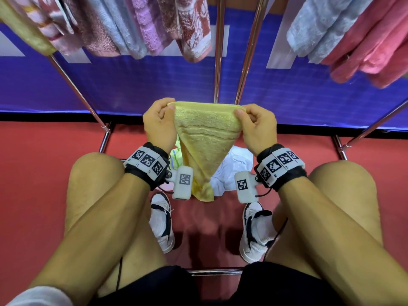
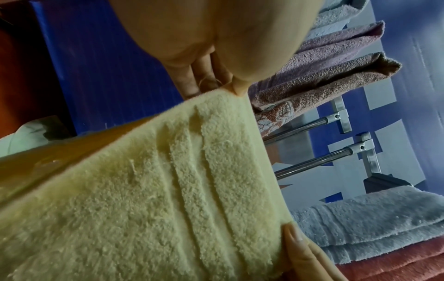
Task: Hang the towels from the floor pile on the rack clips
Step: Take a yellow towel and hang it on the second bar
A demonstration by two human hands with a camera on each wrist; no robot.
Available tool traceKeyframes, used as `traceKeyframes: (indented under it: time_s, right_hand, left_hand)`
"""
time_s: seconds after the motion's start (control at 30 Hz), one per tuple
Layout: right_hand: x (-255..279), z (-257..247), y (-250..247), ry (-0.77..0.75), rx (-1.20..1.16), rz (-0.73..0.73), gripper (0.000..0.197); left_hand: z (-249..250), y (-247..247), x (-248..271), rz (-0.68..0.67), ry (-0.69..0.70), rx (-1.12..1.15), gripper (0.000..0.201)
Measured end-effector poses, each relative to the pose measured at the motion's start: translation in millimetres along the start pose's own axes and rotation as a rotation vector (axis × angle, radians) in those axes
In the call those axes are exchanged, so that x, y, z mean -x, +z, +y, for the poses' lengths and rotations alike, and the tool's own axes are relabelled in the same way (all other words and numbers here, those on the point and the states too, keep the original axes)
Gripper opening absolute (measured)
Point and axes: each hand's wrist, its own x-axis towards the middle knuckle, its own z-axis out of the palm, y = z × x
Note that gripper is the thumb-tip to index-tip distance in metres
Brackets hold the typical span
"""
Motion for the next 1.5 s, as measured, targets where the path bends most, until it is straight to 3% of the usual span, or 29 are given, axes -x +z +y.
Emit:
traceKeyframes:
  time_s: [0.27, 0.47, 0.83, 1.17, 1.4, 1.5]
  right_hand:
    - [4, -13, -8, -0.024, -0.027, 0.017, 0.016]
    - [4, -37, -22, -0.015, -0.03, 0.009, 0.012]
    - [-53, -145, -58, -0.209, -0.075, 0.064, 0.013]
    - [-116, -274, -97, -0.381, 0.168, 0.138, 0.026]
    - [-142, -342, -111, -0.463, 0.343, 0.143, 0.014]
    - [-146, -363, -117, -0.413, 0.354, 0.131, 0.009]
  left_hand:
    - [13, -3, 5, 0.011, -0.008, 0.005, 0.014]
    - [45, -18, 1, -0.085, -0.02, 0.026, 0.015]
    - [163, -8, -40, -0.118, 0.132, 0.111, 0.014]
    - [289, 3, -96, -0.129, 0.312, 0.201, 0.013]
    - [345, 3, -128, -0.122, 0.402, 0.185, 0.011]
    - [366, 6, -132, -0.099, 0.447, 0.139, 0.009]
